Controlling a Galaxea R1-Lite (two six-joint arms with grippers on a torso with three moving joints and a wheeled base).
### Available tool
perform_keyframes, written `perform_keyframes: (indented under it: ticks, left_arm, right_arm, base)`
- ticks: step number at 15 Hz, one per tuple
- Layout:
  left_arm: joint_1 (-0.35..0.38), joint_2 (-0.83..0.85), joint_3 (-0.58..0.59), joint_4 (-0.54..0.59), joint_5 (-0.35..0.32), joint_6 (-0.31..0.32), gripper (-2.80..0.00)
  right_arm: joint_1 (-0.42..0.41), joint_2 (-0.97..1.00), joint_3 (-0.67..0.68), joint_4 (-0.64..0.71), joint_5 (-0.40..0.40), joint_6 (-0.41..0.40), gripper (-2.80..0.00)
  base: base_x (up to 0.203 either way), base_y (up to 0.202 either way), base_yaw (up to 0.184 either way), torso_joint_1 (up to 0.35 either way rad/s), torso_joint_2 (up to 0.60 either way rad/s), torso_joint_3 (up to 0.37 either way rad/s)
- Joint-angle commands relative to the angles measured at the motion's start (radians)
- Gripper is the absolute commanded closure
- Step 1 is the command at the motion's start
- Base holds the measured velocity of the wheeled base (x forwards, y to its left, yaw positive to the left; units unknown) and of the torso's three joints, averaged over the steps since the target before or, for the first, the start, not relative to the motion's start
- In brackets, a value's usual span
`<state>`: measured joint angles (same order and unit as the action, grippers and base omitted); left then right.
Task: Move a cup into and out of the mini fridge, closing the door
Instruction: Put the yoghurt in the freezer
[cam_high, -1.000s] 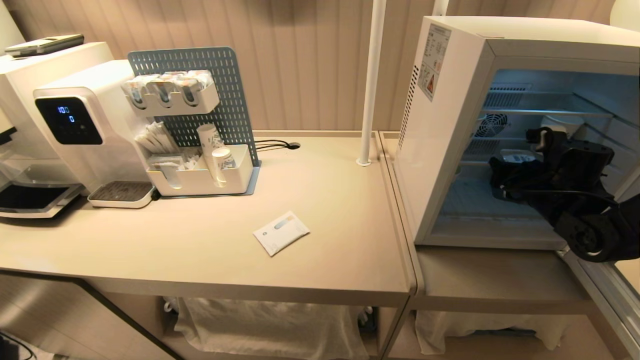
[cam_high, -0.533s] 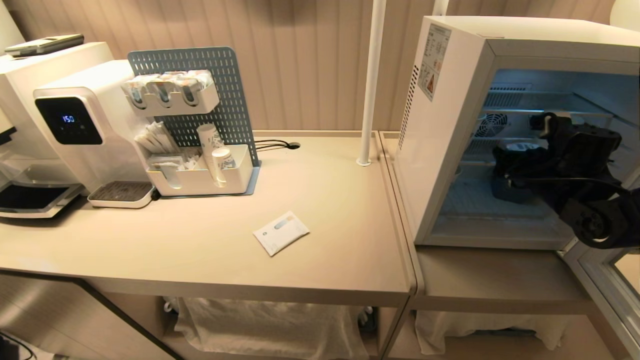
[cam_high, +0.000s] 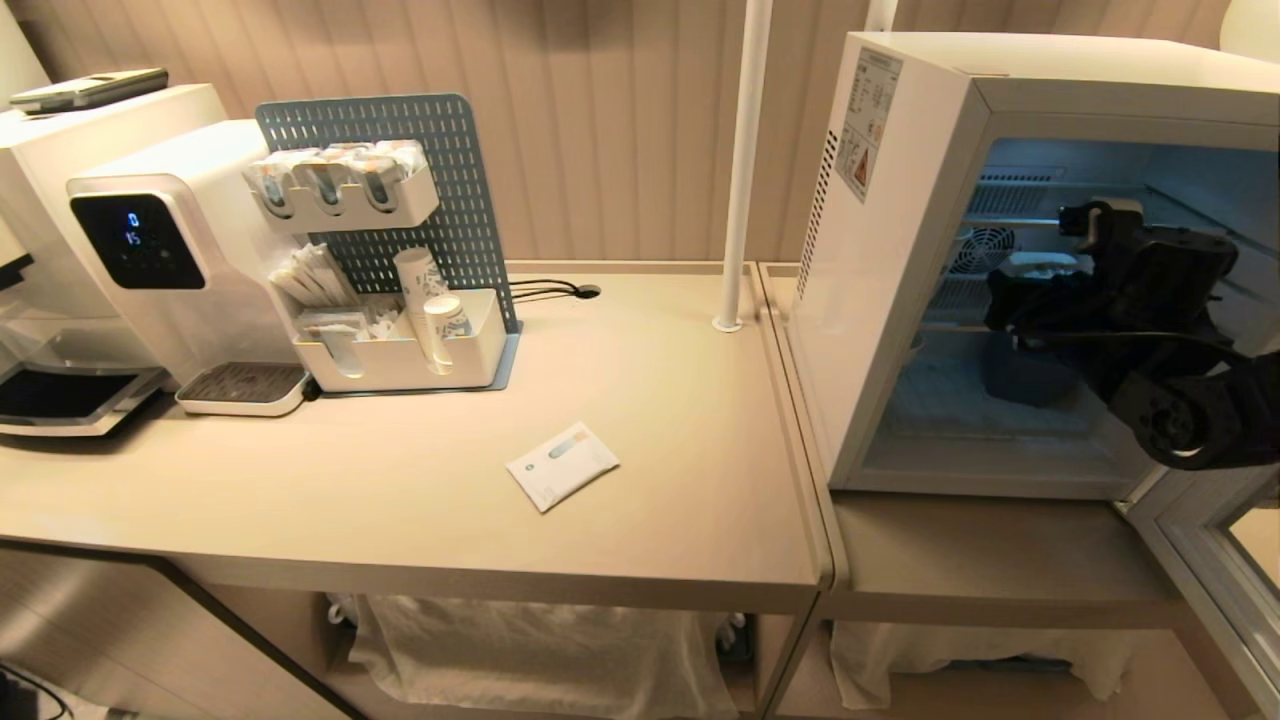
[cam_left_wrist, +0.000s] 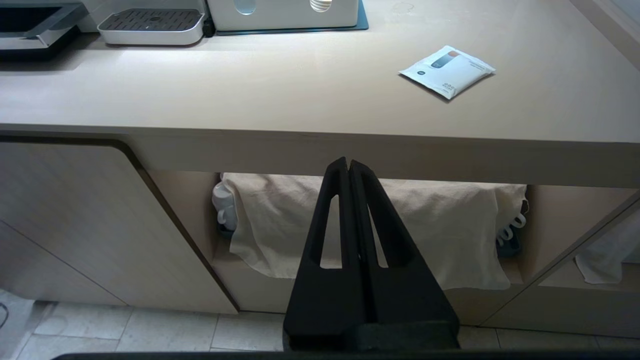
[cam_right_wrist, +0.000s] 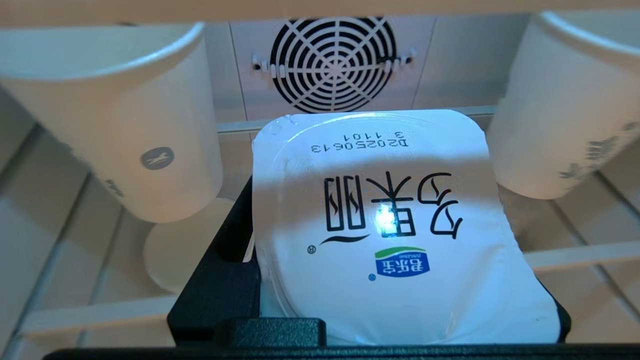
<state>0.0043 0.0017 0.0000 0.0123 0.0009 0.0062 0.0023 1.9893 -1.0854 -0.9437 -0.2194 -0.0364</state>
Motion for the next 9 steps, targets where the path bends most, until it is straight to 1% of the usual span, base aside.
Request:
perform_keyframes:
  ticks: [1,6,9]
  left_arm:
    - [0.000,0.000,0.002,0.000,0.001,0.000,0.00]
    - [0.000,0.000,0.002,0.000,0.001,-0.003,0.00]
    - [0.000,0.000,0.002,0.000,0.001,-0.003,0.00]
  right_arm:
    - [0.001,0.033,-0.033,-0.001,-0.002,0.000,0.00]
    - [-0.001,0.072,-0.161,0.088,-0.002,0.000,0.00]
    - [-0.001,0.110,-0.200,0.103,-0.002,0.000,0.00]
  base:
    - [0.000,0.000,0.000,0.000,0.00,0.000]
    - [0.000,0.000,0.000,0.000,0.00,0.000]
    - [0.000,0.000,0.000,0.000,0.00,0.000]
